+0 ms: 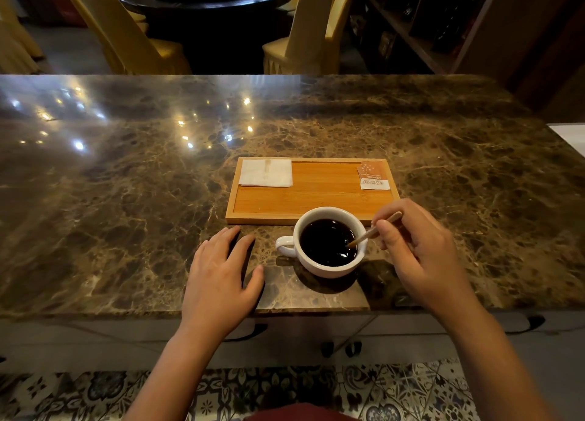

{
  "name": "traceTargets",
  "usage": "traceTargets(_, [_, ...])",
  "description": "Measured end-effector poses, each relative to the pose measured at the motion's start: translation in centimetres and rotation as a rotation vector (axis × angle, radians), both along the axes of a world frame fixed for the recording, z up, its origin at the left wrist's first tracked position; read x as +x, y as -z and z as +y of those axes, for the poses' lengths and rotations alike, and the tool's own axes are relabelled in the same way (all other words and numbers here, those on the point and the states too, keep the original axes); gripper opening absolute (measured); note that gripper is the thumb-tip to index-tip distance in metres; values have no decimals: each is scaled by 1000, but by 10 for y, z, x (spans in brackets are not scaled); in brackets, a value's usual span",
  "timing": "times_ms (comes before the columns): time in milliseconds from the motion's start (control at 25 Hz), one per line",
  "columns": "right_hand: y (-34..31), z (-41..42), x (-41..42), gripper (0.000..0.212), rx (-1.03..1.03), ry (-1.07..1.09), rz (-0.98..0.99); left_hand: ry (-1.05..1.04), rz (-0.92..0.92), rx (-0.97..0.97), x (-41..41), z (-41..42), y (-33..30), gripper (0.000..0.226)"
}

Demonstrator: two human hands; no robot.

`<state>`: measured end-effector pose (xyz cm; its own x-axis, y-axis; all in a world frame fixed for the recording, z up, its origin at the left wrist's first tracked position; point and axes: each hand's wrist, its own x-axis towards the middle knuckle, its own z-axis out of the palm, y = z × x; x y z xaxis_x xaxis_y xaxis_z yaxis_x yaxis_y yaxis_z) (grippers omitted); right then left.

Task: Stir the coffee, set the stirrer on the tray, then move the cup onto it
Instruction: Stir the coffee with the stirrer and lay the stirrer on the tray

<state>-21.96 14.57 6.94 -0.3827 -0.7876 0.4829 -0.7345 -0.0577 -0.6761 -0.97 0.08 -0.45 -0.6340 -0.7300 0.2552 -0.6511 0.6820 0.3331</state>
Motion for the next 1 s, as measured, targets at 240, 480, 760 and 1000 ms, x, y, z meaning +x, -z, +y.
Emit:
traceTargets(240, [11, -7, 8, 12, -57, -72, -380, -3, -5, -1, 0, 0, 1, 53])
traceTargets(480, [14, -12, 5, 19, -114, 68, -110, -2, -3, -2, 0, 0, 1, 53])
traceTargets(760, [2, 2, 10, 18, -16, 27, -28, -9, -5, 1, 0, 0, 0, 53])
traceTargets(1000, [13, -12, 16, 18, -79, -32, -263, -7, -1, -5, 0, 0, 0, 53])
